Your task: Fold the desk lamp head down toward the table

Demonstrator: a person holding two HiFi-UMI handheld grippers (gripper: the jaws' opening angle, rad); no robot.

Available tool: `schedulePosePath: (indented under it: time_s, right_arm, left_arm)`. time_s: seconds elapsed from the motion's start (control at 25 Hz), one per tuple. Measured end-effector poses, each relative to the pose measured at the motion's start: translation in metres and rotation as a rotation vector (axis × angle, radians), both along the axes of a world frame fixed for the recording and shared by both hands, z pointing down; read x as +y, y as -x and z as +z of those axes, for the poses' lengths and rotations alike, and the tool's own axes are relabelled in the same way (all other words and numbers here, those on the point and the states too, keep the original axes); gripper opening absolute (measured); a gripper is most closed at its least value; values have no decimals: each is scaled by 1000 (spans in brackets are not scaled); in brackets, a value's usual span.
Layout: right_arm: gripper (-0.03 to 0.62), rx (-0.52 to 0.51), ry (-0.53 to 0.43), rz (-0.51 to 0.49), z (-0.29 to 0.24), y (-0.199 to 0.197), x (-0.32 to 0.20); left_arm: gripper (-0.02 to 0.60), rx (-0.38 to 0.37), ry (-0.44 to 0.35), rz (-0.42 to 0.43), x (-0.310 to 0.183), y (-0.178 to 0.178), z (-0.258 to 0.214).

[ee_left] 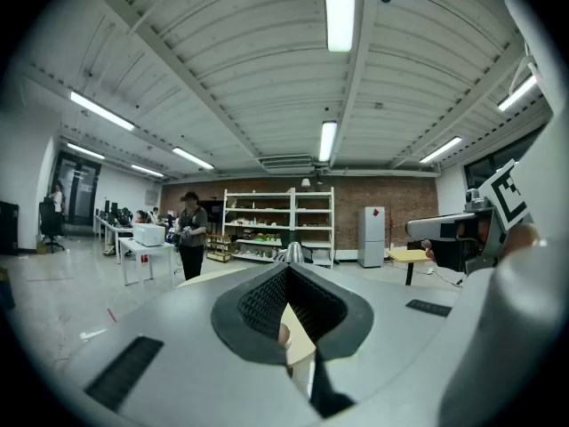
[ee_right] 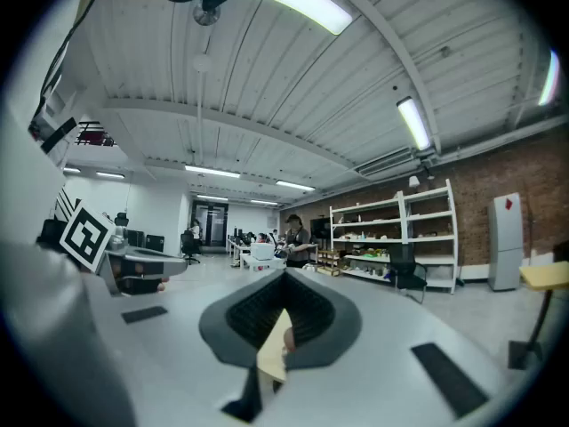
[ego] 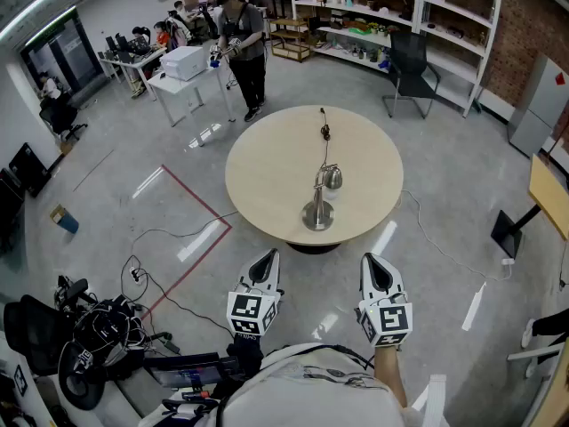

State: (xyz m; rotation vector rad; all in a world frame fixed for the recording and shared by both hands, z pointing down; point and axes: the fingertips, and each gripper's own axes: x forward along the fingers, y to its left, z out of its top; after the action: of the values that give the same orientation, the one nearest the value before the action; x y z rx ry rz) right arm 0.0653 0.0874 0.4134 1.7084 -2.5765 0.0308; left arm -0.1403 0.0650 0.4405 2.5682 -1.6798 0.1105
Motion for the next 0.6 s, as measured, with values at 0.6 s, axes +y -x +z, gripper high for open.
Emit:
schedulePosePath:
  time_s: [0.6]
  right_arm:
    - [2, -28, -2, -18, -2, 6, 3]
  left_arm:
    - [0, 2, -26, -19, 7, 4, -7]
